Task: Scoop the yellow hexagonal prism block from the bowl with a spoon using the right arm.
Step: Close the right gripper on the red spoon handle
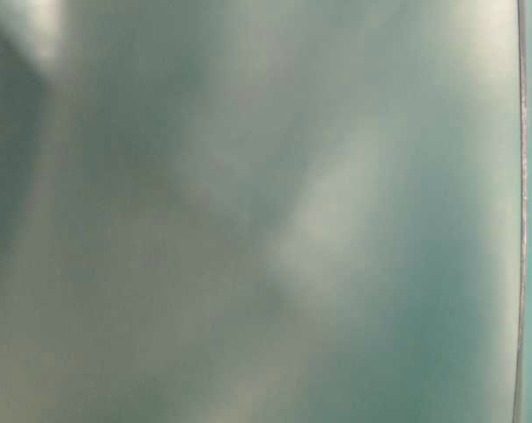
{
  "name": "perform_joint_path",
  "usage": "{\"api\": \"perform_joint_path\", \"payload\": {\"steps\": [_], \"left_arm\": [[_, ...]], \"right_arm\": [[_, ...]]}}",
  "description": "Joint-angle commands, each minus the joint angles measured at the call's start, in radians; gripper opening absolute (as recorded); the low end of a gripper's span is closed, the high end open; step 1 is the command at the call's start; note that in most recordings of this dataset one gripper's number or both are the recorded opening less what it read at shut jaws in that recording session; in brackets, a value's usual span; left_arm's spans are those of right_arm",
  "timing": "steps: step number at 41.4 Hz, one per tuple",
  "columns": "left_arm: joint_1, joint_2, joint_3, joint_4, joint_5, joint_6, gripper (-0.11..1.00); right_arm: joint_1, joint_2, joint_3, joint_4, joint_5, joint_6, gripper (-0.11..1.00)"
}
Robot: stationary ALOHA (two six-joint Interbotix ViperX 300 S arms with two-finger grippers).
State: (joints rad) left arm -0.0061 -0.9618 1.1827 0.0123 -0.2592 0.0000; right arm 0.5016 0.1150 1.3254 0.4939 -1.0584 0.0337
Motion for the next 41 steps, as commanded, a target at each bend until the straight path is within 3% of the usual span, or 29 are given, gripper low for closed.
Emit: {"api": "perform_joint_path", "payload": {"steps": [1,41], "left_arm": [[0.0,0.009,-0.018,0.002,-0.012,0.0,0.0],[0.0,0.012,-0.018,0.002,-0.006,0.0,0.0]], "right_arm": [[0.011,-0.008,0.002,0.003,-0.012,0.002,0.56],[0.015,-0.008,0.0,-0.005,-0.012,-0.054,0.56]]}}
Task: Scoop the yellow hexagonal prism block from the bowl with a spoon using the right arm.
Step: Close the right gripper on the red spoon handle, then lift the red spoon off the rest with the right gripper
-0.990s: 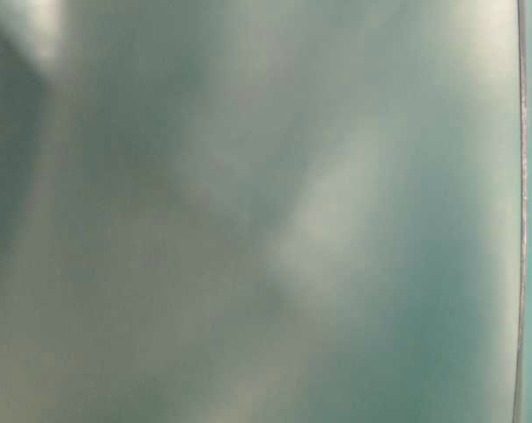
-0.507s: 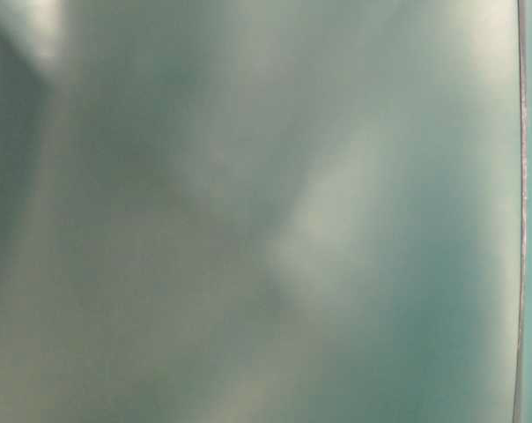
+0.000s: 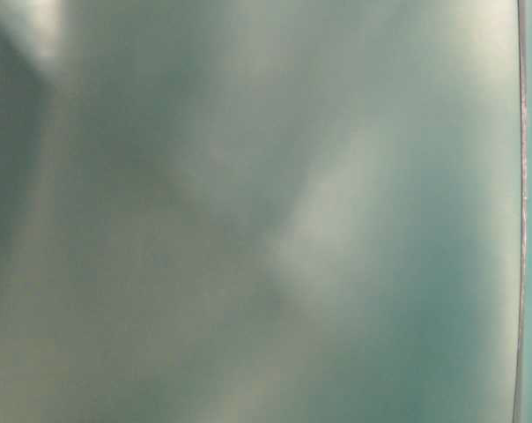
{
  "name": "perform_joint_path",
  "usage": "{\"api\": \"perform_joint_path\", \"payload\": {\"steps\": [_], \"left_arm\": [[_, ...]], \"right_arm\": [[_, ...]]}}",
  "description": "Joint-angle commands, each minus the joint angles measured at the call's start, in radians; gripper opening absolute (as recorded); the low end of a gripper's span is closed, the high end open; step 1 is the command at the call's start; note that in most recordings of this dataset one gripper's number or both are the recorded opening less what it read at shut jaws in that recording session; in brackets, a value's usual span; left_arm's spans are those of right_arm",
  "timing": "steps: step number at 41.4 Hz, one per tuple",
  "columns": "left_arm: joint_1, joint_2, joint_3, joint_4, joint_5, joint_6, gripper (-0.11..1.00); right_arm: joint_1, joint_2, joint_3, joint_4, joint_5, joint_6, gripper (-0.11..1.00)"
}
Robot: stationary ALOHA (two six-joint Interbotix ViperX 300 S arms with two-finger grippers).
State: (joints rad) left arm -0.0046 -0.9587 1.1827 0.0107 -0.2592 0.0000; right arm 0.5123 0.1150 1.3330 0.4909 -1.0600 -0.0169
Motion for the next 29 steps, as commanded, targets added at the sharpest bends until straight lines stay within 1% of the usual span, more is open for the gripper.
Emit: {"api": "perform_joint_path", "payload": {"steps": [1,5,8,10,14,22,29], "left_arm": [[-0.002,0.009,-0.017,0.003,-0.008,0.0,0.0],[-0.002,0.009,-0.017,0.003,-0.008,0.0,0.0],[-0.002,0.009,-0.015,0.003,-0.006,0.0,0.0],[-0.002,0.009,-0.015,0.003,-0.006,0.002,0.0],[-0.003,0.009,-0.012,0.003,-0.006,0.002,0.0],[-0.002,0.009,-0.012,0.003,-0.005,0.002,0.0],[-0.002,0.009,-0.012,0.003,-0.005,0.002,0.0]], "right_arm": [[0.005,-0.008,-0.008,-0.002,-0.011,-0.003,0.56],[0.005,-0.008,-0.009,-0.002,-0.015,-0.003,0.55],[0.003,-0.008,-0.009,-0.002,-0.017,-0.003,0.5],[0.005,-0.009,-0.011,-0.002,-0.017,-0.003,0.44],[0.005,-0.012,-0.011,-0.002,-0.017,-0.003,0.24],[0.005,-0.058,-0.012,-0.002,-0.011,-0.003,0.23],[0.005,-0.14,-0.012,-0.002,0.014,-0.005,0.23]]}}
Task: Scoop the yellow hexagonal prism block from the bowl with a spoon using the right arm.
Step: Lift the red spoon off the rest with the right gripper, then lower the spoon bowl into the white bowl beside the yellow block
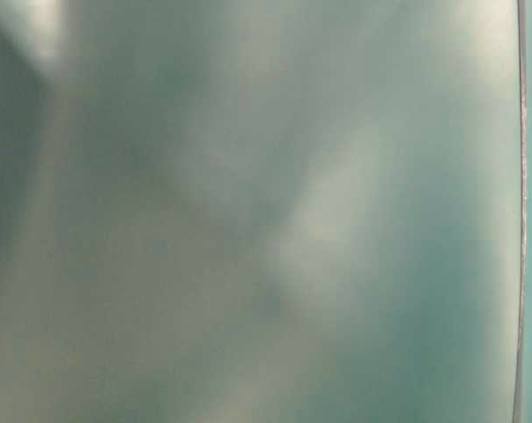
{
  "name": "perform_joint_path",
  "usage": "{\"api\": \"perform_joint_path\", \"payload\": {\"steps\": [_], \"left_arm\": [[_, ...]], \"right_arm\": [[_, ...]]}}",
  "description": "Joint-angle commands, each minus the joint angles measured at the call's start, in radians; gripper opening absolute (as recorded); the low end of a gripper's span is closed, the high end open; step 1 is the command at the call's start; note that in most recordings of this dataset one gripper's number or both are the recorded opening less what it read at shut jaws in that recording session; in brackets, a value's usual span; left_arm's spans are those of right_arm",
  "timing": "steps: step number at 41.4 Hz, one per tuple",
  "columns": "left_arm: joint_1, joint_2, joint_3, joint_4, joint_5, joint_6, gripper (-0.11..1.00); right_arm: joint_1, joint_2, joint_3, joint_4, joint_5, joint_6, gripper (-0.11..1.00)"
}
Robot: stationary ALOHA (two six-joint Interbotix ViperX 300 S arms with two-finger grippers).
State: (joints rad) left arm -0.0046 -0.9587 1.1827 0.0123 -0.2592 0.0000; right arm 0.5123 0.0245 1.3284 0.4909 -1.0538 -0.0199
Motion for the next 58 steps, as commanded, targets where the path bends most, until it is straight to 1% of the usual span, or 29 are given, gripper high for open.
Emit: {"api": "perform_joint_path", "payload": {"steps": [1,5,9,16,19,26,32,38,40,43,46,53,58], "left_arm": [[-0.002,0.009,-0.012,0.002,-0.005,0.002,0.0],[-0.002,0.009,-0.012,0.002,-0.005,0.005,0.0],[-0.002,0.009,-0.012,0.002,-0.005,0.005,0.0],[-0.002,0.009,-0.012,0.002,-0.005,0.005,0.0],[-0.002,0.009,-0.012,0.002,-0.003,0.005,0.0],[-0.002,0.009,-0.012,0.002,-0.003,0.005,0.0],[-0.003,0.008,-0.012,0.002,-0.002,0.005,0.0],[-0.002,0.009,-0.012,0.002,0.008,0.005,0.0],[-0.002,0.009,-0.012,0.002,0.011,0.005,0.0],[-0.002,0.009,-0.012,0.002,0.012,0.005,0.0],[-0.002,0.008,-0.012,0.002,0.012,0.005,0.0],[-0.002,0.008,-0.011,0.002,0.011,0.005,0.0],[-0.002,0.009,-0.012,0.002,0.012,0.005,0.0]], "right_arm": [[0.005,-0.064,-0.008,-0.002,0.015,-0.003,0.23],[0.002,-0.12,-0.008,-0.002,0.049,-0.008,0.23],[-0.009,-0.192,-0.009,-0.002,0.109,-0.018,0.23],[-0.066,-0.33,-0.032,-0.002,0.284,-0.054,0.23],[-0.107,-0.39,-0.055,-0.002,0.388,-0.074,0.23],[-0.241,-0.525,-0.144,-0.002,0.701,-0.146,0.23],[-0.354,-0.588,-0.229,-0.003,0.936,-0.196,0.23],[-0.471,-0.603,-0.319,-0.011,1.147,-0.213,0.23],[-0.495,-0.6,-0.344,-0.017,1.197,-0.213,0.23],[-0.54,-0.592,-0.394,-0.04,1.29,-0.213,0.23],[-0.574,-0.578,-0.434,-0.06,1.359,-0.213,0.23],[-0.627,-0.535,-0.512,-0.098,1.466,-0.21,0.23],[-0.649,-0.482,-0.566,-0.107,1.523,-0.209,0.23]]}}
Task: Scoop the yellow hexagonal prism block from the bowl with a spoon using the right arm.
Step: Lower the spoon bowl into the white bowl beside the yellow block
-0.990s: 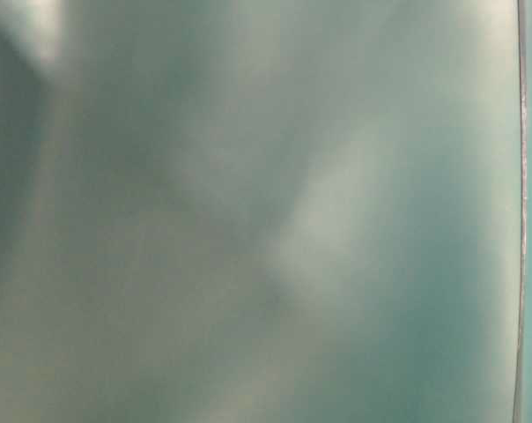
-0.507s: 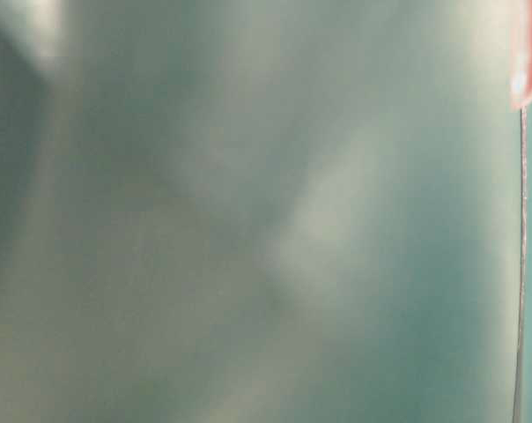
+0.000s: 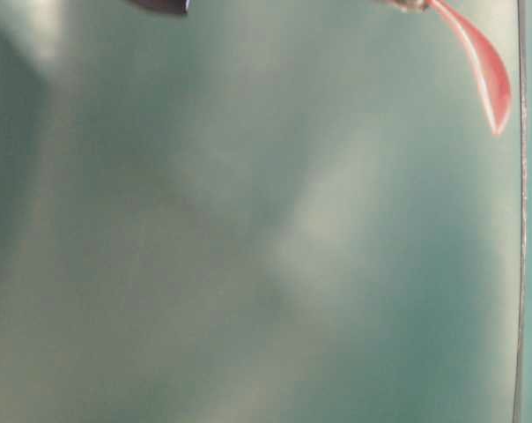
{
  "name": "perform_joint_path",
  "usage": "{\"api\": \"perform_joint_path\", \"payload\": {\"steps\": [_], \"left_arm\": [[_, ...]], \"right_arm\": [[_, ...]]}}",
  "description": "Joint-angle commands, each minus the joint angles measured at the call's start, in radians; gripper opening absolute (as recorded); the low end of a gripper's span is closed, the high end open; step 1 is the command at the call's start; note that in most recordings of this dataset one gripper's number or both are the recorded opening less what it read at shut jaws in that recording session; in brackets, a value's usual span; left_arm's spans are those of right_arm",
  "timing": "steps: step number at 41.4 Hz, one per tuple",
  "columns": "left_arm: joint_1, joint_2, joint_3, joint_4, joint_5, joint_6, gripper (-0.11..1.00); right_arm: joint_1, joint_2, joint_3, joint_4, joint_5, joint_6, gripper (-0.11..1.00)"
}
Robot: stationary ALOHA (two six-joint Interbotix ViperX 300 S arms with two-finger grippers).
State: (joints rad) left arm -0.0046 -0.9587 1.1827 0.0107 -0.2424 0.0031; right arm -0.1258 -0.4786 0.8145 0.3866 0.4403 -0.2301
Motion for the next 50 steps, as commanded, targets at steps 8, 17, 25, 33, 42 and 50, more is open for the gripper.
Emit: {"api": "perform_joint_path", "payload": {"steps": [8,17,25,33,42,50], "left_arm": [[-0.002,0.009,-0.009,0.003,-0.005,0.002,0.0],[-0.002,0.008,-0.006,0.003,-0.006,0.002,0.0],[-0.002,0.008,-0.003,0.003,-0.006,-0.003,0.0],[-0.002,0.009,-0.003,0.003,-0.006,-0.003,0.0],[-0.003,0.009,-0.003,0.003,-0.006,-0.003,0.0],[-0.002,0.009,-0.003,0.003,-0.005,-0.003,0.0]], "right_arm": [[-0.018,0.132,-0.144,-0.006,0.127,0.005,0.23],[-0.021,0.258,-0.261,-0.009,0.232,0.006,0.23],[-0.023,0.337,-0.353,-0.034,0.322,0.023,0.23],[-0.023,0.388,-0.419,-0.114,0.39,0.13,0.23],[-0.023,0.423,-0.459,-0.169,0.431,0.227,0.23],[-0.021,0.454,-0.454,-0.169,0.436,0.232,0.23]]}}
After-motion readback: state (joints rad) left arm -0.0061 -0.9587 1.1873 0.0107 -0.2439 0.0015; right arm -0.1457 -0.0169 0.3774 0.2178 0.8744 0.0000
